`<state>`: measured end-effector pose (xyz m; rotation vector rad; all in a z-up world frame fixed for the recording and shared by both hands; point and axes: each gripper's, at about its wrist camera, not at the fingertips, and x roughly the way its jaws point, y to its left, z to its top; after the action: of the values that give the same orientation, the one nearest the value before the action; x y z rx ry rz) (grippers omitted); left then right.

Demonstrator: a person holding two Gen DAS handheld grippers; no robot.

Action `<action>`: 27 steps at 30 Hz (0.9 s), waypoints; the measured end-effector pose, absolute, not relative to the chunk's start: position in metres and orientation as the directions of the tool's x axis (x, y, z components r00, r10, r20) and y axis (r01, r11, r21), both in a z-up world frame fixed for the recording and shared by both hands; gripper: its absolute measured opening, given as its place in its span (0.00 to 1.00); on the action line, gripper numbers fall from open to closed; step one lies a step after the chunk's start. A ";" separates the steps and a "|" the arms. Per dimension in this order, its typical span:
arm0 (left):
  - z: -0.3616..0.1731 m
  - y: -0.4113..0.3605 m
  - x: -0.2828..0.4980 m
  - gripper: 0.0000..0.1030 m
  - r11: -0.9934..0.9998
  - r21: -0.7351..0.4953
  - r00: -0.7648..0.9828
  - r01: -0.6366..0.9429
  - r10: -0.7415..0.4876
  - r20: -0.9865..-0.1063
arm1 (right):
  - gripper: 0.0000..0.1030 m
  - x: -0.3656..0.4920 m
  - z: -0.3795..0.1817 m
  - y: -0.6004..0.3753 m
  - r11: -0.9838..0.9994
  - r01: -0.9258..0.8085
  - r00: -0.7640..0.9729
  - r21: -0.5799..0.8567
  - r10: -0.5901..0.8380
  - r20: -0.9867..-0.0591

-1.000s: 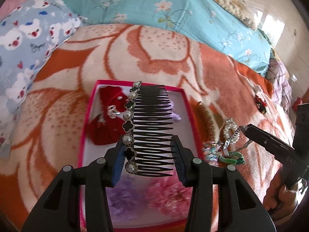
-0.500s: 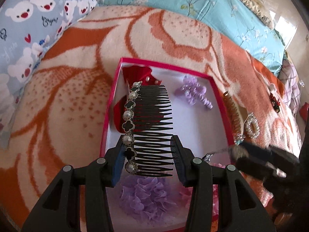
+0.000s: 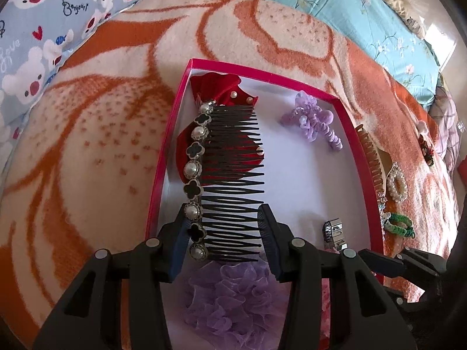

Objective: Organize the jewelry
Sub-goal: 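Place the comb clip and wristwatch into the box and open both tools, then withdraw both tools from the box toward the remaining accessories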

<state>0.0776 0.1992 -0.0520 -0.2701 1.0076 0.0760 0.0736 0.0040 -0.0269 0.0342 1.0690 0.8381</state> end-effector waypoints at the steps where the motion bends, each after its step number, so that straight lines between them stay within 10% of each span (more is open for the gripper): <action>1: -0.052 0.199 0.078 0.43 0.965 -0.185 0.534 -0.187 -0.058 -0.843 | 0.33 0.074 -0.028 0.005 0.700 -0.587 0.208 0.408 0.617 -0.759; 27: -0.037 0.188 0.062 0.53 0.971 -0.165 0.532 -0.176 -0.047 -0.846 | 0.46 0.075 -0.013 -0.008 0.716 -0.553 0.239 0.426 0.626 -0.742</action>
<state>0.0616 0.1880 -0.0367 -0.2417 1.0100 0.0776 0.0751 -0.0078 -0.0132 0.0805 1.0563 0.8084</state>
